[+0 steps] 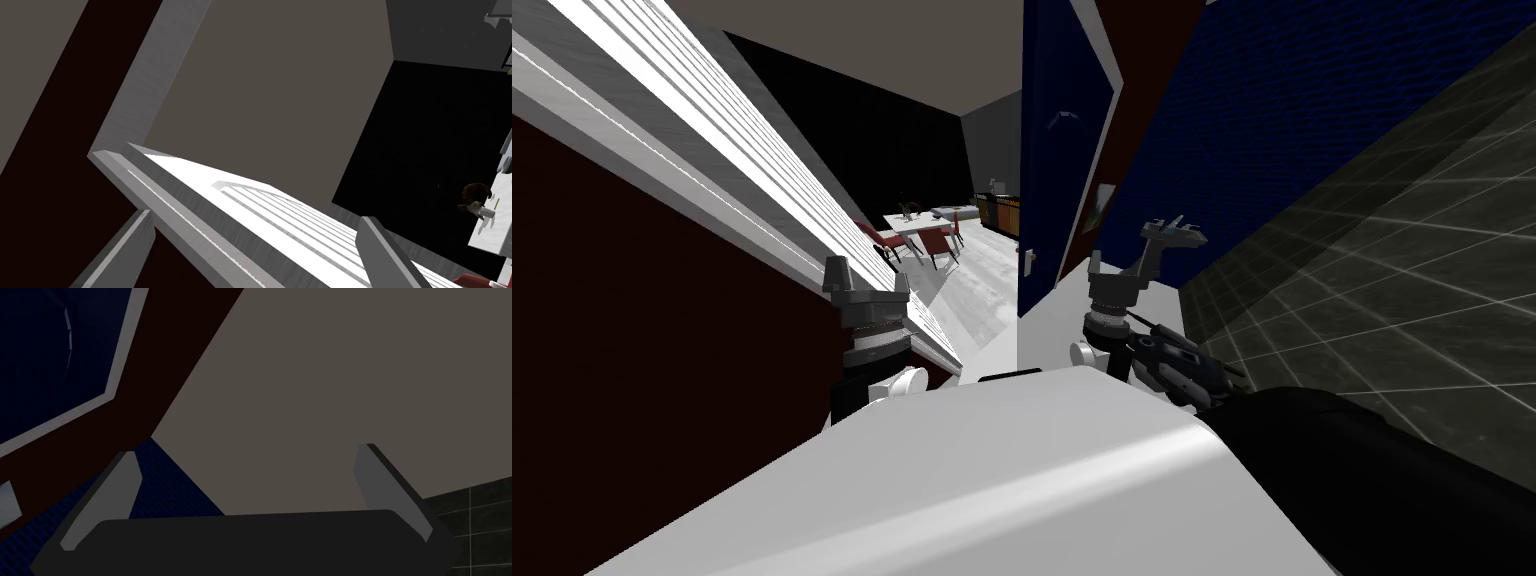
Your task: Push the door open
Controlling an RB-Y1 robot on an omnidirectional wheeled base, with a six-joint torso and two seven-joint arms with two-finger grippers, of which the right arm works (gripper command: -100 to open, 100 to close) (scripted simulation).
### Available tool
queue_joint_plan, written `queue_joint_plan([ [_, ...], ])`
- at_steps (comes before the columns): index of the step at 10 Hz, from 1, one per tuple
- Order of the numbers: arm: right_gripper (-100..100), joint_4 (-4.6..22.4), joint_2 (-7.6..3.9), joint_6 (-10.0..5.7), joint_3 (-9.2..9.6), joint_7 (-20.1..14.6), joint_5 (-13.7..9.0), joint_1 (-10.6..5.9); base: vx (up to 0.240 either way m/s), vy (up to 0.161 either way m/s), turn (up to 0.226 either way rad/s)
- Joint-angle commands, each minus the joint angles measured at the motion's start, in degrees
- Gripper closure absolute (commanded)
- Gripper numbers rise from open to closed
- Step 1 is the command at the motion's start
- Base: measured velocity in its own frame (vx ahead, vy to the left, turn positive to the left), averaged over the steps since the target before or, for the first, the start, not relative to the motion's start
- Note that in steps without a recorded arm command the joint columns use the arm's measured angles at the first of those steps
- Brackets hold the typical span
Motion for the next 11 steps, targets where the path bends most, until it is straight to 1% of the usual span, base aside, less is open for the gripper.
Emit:
queue_joint_plan([
  [1,-100,2.00,-0.42,0.03,0.17,-0.61,0.41,-1.11,0.111,0.003,0.009],
  [4,-100,5.81,-1.16,0.10,0.51,-1.77,1.18,-3.23,0.015,-0.068,0.042],
  [7,-100,11.23,-2.13,0.19,0.98,-3.42,2.29,-6.24,0.036,-0.078,0.036],
  [8,-100,11.25,-2.13,0.19,0.98,-3.42,2.29,-6.24,0.041,-0.050,0.026],
  [9,-100,13.43,-2.49,0.23,1.17,-4.09,2.74,-7.46,0.036,-0.038,0.031],
  [10,-100,14.79,-2.86,0.27,1.36,-4.76,3.18,-8.68,0.054,-0.061,0.050],
  [11,-100,15.63,-2.86,0.27,1.36,-4.76,3.18,-8.68,0.043,-0.056,0.020],
])
